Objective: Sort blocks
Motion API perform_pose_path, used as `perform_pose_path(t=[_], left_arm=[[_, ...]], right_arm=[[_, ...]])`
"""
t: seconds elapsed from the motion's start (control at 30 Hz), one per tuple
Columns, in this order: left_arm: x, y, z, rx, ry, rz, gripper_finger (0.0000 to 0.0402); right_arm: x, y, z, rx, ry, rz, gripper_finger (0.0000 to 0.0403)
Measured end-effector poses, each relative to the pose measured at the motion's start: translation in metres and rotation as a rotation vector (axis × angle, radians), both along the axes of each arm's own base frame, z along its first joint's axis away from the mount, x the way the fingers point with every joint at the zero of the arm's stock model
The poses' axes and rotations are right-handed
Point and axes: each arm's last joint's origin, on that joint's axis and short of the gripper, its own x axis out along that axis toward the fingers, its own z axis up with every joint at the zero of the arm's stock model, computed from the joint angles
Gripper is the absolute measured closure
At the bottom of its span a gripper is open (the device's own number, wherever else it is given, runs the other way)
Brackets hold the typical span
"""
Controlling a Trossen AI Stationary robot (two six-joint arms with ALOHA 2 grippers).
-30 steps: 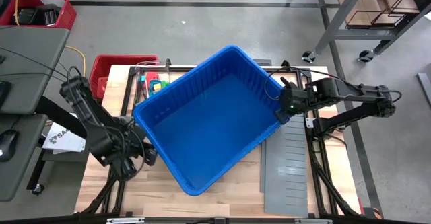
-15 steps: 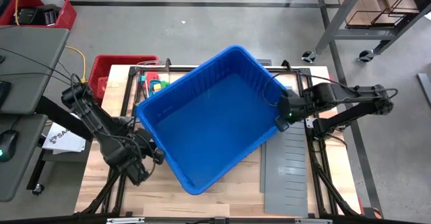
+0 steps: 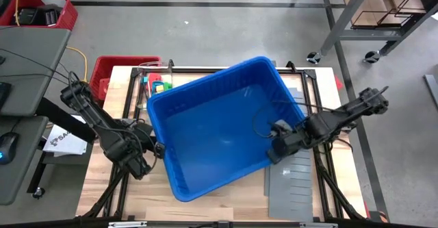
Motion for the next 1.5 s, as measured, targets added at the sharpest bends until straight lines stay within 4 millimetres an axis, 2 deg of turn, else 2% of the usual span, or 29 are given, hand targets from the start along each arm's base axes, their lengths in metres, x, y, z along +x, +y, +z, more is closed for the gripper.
perform_pose_path(t=[0.17,0.37,0.5,0.6,0.7,0.77,0.97,1.07,1.13,1.27,1.5], left_arm=[[-0.01,0.01,0.008,0.005,0.0,0.034,0.0402],[-0.019,0.02,0.015,0.004,0.015,0.038,0.0402],[-0.023,0.024,0.019,-0.014,0.007,0.026,0.0402],[-0.026,0.027,0.022,-0.022,0.002,0.012,0.0401],[-0.028,0.03,0.025,-0.026,-0.021,0.0,0.0402],[-0.029,0.033,0.028,-0.007,-0.051,-0.014,0.0402],[-0.029,0.033,0.038,0.055,-0.106,-0.112,0.0402],[-0.025,0.032,0.042,0.078,-0.16,-0.161,0.0402],[-0.023,0.03,0.044,0.086,-0.187,-0.197,0.0402],[-0.019,0.026,0.047,0.089,-0.229,-0.276,0.0401],[-0.018,0.023,0.054,0.036,-0.291,-0.311,0.0402]], right_arm=[[0.025,0.025,-0.008,0.087,-0.117,0.023,0.0403],[0.059,0.046,-0.017,0.172,-0.297,0.059,0.0403],[0.075,0.054,-0.008,0.226,-0.487,0.118,0.0403],[0.08,0.051,0.006,0.215,-0.622,0.155,0.0403],[0.07,0.04,0.034,0.137,-0.716,0.144,0.0403],[0.057,0.028,0.052,0.058,-0.694,0.116,0.0403],[0.011,-0.002,0.082,-0.138,-0.395,0.08,0.0403],[-0.01,-0.016,0.088,-0.244,-0.213,0.037,0.0403],[-0.017,-0.025,0.089,-0.316,-0.136,-0.032,0.0403],[-0.017,-0.046,0.083,-0.404,-0.142,-0.167,0.0403],[-0.007,-0.093,0.039,-0.532,0.03,-0.429,0.0403]])
